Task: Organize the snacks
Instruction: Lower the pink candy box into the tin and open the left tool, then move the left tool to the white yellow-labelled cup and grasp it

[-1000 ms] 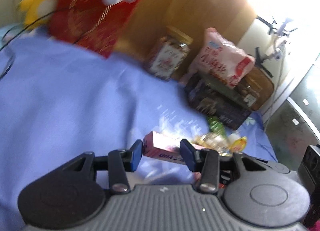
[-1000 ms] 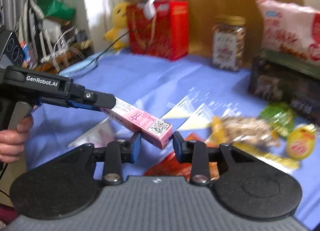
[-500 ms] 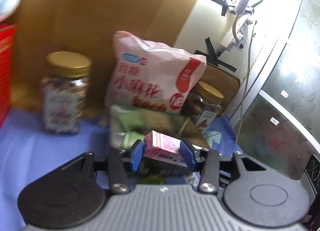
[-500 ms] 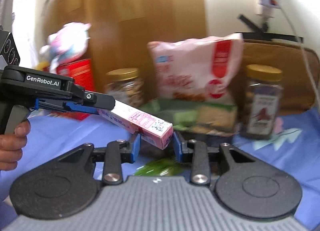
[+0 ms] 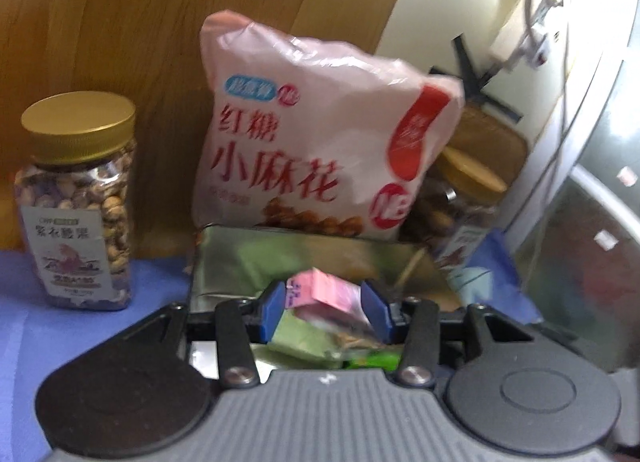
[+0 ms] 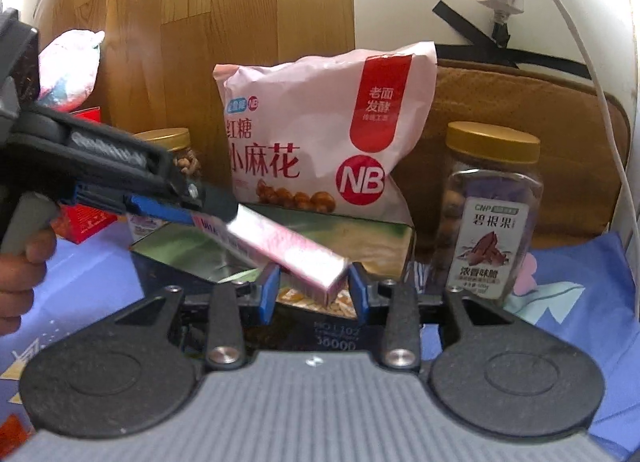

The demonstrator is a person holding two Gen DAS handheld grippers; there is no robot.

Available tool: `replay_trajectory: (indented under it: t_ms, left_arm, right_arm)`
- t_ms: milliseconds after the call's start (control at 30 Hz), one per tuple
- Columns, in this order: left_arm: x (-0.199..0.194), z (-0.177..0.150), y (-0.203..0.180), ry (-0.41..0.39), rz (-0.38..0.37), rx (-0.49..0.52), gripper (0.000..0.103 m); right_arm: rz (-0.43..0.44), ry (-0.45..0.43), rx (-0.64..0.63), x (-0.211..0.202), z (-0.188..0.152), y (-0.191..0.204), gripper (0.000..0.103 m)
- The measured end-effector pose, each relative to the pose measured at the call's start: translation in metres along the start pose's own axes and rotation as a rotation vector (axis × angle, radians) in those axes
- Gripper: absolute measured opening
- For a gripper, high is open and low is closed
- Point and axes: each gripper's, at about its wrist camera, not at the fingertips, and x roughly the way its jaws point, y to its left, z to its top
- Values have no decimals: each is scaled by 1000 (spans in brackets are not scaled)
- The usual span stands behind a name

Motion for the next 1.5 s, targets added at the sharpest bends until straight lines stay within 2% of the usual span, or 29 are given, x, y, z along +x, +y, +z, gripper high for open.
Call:
replay_trajectory:
  t_ms: [100,200,267,400,600,700,900,1200,1500]
  left_arm:
    - [-4,-7,5,18,-16,-23,43]
    - [-27,-20,8,0,-41,-24,43]
    - [-46,-33,7,-30,-56,-15,43]
    - [-64,-58,5,22,-72,-36,43]
    - [-88,-92,-12,40,48,55,43]
    - [-98,-108,-12,49,89,58,43]
    - [-109,-130,-7,72,125,29,43]
    - [-123,-143,0,69,144,-22,43]
    - [-131,-154,-6,73,215,21,43]
  right_arm:
    - [2,-29,31,-8,1,-4,42]
    - [38,-36,122,-27,-1,-16,42]
    - [101,-1,199,-39,-10,-23,42]
    - [200,99,297,-52,-38,-19,46]
    - [239,168,341,-59,-64,4,48]
    - [220,173,319,-59,-67,12,55]
    - [172,206,296,-47,-76,17,56]
    - [176,183,276,-54,-81,19,50]
    - [117,176,266,-80,-90,15,47]
